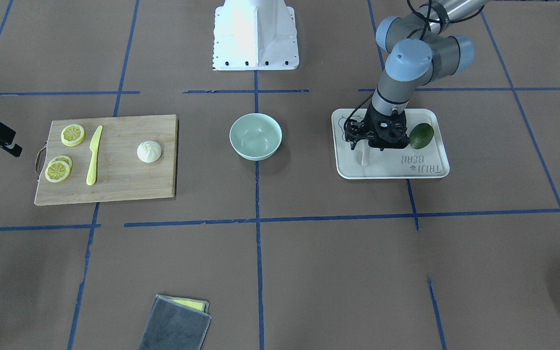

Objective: Put spoon and bun in bowl

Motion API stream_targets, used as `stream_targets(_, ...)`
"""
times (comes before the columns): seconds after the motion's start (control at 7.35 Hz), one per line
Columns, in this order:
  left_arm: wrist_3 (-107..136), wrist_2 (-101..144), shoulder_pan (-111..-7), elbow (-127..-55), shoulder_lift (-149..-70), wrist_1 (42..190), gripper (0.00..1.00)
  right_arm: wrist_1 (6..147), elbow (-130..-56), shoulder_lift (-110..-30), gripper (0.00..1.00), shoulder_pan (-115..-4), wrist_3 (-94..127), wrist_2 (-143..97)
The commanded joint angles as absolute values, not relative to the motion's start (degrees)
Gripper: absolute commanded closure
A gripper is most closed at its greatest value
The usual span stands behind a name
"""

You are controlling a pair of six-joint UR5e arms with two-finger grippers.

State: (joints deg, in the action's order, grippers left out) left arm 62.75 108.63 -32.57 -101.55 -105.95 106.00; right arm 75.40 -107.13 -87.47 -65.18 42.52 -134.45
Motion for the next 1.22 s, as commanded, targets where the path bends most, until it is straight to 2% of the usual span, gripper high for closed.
stream_targets(0.0, 62.7, 108.6, -32.5, -101.5, -105.8, 106.0, 0.51, 75.5, -107.1, -86.8, 0.0, -64.3, 42.5, -134.5)
stream_targets(0.14, 62.7, 108.6, -32.5, -101.7, -105.8, 106.0, 0.7, 75.5, -107.1, -86.5, 0.0, -63.8, 42.5, -134.5)
stream_targets(0.27, 62.6, 108.6, -32.5, -101.6, -105.8, 106.0, 0.84, 75.5, -107.1, -86.2, 0.0, -63.2, 42.6, -134.4)
stream_targets(0.41, 62.4, 108.6, -32.5, -101.6, -105.8, 106.0, 0.93, 75.4, -107.1, -85.4, 0.0, -62.1, 45.7, -133.4)
stream_targets(0.54, 62.4, 108.6, -32.5, -101.7, -105.7, 106.0, 0.99, 75.4, -107.1, -84.3, 0.0, -60.7, 47.2, -132.7)
stream_targets(1.09, 62.2, 109.0, -33.8, -108.2, -105.7, 103.1, 1.0, 75.1, -107.0, -80.9, 0.0, -52.2, 53.7, -125.8)
